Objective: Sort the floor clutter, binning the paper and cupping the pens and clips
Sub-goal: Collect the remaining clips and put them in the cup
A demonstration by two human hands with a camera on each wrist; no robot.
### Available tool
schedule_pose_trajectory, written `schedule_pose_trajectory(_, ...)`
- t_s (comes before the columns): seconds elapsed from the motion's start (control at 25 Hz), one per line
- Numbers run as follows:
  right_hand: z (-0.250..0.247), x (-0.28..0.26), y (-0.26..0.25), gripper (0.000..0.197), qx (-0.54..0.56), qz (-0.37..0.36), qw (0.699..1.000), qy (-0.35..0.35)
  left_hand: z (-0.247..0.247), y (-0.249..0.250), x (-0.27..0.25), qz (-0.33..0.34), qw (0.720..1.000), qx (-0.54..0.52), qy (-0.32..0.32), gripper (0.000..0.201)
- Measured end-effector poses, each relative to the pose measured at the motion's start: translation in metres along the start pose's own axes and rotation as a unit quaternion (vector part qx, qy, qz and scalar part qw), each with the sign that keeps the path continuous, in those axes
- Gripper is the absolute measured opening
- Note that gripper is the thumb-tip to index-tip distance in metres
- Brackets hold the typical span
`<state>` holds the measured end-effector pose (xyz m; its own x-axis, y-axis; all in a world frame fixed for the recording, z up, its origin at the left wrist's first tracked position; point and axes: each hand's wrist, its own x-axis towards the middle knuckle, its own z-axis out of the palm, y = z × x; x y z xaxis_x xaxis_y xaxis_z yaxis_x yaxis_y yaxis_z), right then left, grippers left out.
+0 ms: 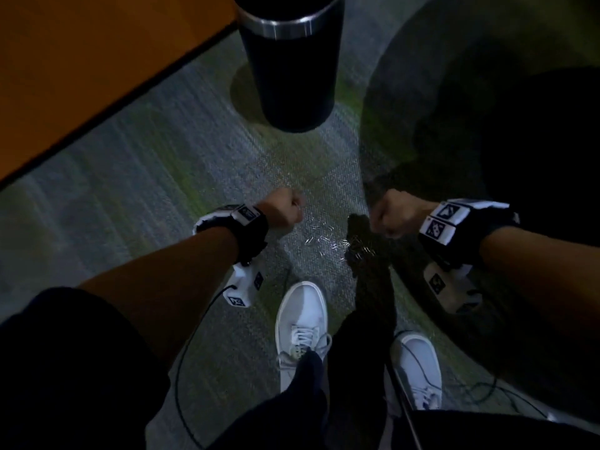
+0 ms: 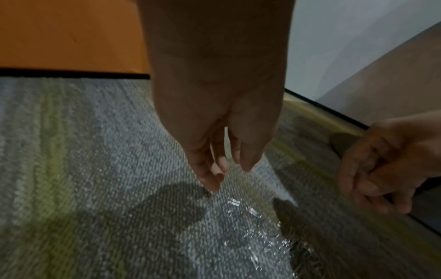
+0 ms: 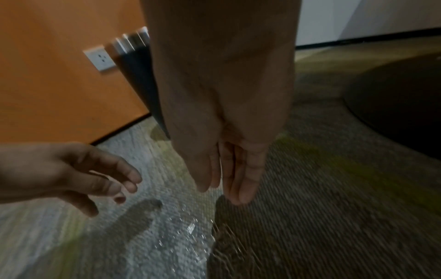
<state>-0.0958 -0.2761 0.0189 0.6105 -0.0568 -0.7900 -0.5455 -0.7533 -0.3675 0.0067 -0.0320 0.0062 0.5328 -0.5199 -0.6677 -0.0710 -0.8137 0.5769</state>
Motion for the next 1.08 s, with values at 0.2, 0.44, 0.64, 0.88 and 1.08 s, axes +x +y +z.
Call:
schedule_pose_trajectory(0.2, 0.047, 0.043, 0.038, 0.028, -0.026, 0.013, 0.999, 0.038, 0.044, -0.040, 0.049, -0.001, 0.996, 0.076, 0.036, 0.047)
schedule_pose_trajectory(0.44, 0.107, 0.047, 0.057, 0.063, -0.050, -0.013, 0.991, 0.124, 0.096, -0.045, 0.062, 0.010, 0.965, 0.223, 0.137, 0.054)
schedule_pose_trajectory(0.64, 0.131, 0.052, 0.055, 0.053, -0.055, -0.095, 0.981, 0.161, 0.124, -0.038, 0.057, 0.114, 0.979, 0.138, 0.092, 0.027)
schedule_pose_trajectory(0.88, 0.123, 0.057, 0.092, 0.045, 0.085, -0.032, 0.973, 0.213, 0.099, -0.073, 0.055, 0.096, 0.978, 0.051, 0.176, 0.035)
schedule_pose_trajectory(1.08, 0.148, 0.034, 0.095, 0.071, 0.028, -0.028, 0.982, 0.186, 0.111, -0.093, 0.034, 0.117, 0.978, 0.129, 0.118, 0.037)
